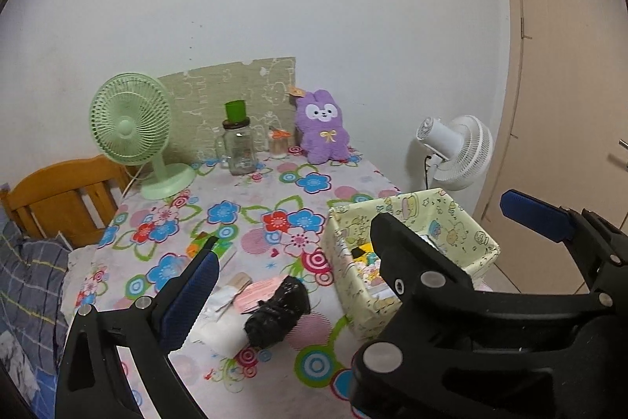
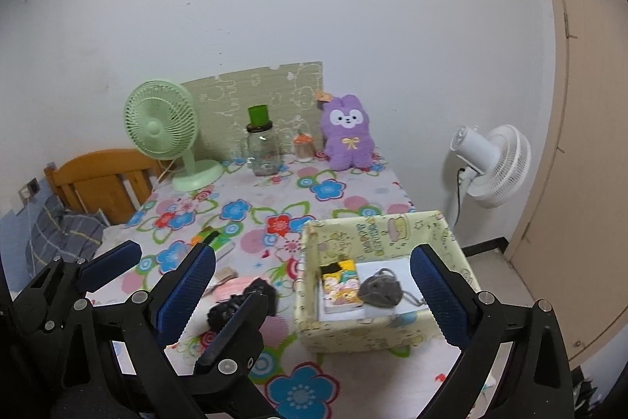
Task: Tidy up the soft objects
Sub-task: 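Withdraw both tools from the gift box back over the table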
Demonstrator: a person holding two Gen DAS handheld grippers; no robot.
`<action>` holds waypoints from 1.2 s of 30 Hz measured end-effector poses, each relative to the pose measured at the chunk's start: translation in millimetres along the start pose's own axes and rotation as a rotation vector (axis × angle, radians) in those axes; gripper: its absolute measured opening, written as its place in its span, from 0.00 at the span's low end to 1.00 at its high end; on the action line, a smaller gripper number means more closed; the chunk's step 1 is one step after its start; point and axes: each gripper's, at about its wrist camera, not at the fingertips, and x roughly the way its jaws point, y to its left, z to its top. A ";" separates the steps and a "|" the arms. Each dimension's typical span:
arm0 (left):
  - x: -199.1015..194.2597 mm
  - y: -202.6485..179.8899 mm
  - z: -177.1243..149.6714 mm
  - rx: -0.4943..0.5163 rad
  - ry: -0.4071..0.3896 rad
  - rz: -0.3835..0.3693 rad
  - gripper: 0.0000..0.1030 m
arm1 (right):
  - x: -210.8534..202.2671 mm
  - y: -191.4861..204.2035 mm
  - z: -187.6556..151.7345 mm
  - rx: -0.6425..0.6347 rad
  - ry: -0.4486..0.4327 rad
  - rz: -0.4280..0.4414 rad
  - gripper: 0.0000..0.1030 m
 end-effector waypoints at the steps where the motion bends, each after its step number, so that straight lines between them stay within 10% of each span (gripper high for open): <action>1: -1.5 2.2 -1.1 -0.001 -0.001 0.006 0.99 | -0.7 2.2 -0.9 -0.001 -0.002 0.005 0.98; 36: 28.2 73.1 -35.0 -0.062 0.070 0.127 0.99 | 56.7 67.7 -25.3 -0.042 0.047 0.102 0.98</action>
